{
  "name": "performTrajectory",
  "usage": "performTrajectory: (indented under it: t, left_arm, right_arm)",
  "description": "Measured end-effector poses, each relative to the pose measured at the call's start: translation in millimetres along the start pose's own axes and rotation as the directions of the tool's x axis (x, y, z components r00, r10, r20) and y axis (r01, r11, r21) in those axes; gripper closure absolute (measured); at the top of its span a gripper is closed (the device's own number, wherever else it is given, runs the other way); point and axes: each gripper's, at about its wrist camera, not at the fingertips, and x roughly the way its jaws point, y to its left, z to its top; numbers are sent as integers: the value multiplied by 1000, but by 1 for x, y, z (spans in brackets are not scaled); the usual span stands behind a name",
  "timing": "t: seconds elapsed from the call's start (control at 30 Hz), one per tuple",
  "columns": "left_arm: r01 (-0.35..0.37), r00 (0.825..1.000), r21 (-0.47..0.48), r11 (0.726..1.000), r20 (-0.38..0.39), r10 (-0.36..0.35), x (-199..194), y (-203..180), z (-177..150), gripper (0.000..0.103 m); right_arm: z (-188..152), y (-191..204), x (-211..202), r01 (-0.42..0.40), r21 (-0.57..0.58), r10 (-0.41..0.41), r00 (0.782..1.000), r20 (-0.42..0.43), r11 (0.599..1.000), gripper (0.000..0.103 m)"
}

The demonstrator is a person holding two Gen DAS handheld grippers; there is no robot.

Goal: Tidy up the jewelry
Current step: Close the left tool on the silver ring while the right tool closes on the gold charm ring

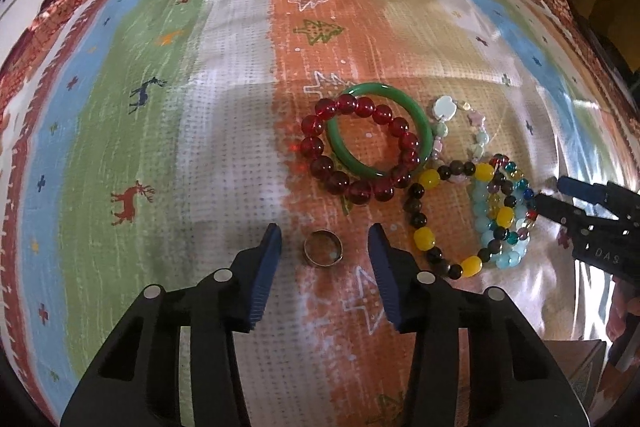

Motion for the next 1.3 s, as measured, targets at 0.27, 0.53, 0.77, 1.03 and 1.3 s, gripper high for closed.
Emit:
performTrajectory:
  t: [0.27,0.53,0.77,1.03,1.3]
  left_arm:
    - [-28,1000,-1,1000,-3,28,0,5,-1,79]
    - [-36,999,28,999,-7,36,1,-1,-3,84]
    - [-12,1000,-2,1000,3,12,-7,3,-1,84]
    - [8,999,-14,1000,32,-8,-26,1,-4,84]
    - [1,997,1,1000,72,-1,-52,-8,-16,84]
  right_arm:
    - [1,5,1,-9,-7,9,1000,-4,1000,66]
    - [-2,5,1,-43,-10,42,999,-19,999,87]
    - [-5,1,-9,-80,6,80,997,-14,997,87]
    - [-7,14,-37,-98,-14,99,994,37,995,87]
    - [-18,35,-69,-108,-51,112,990,87,993,87]
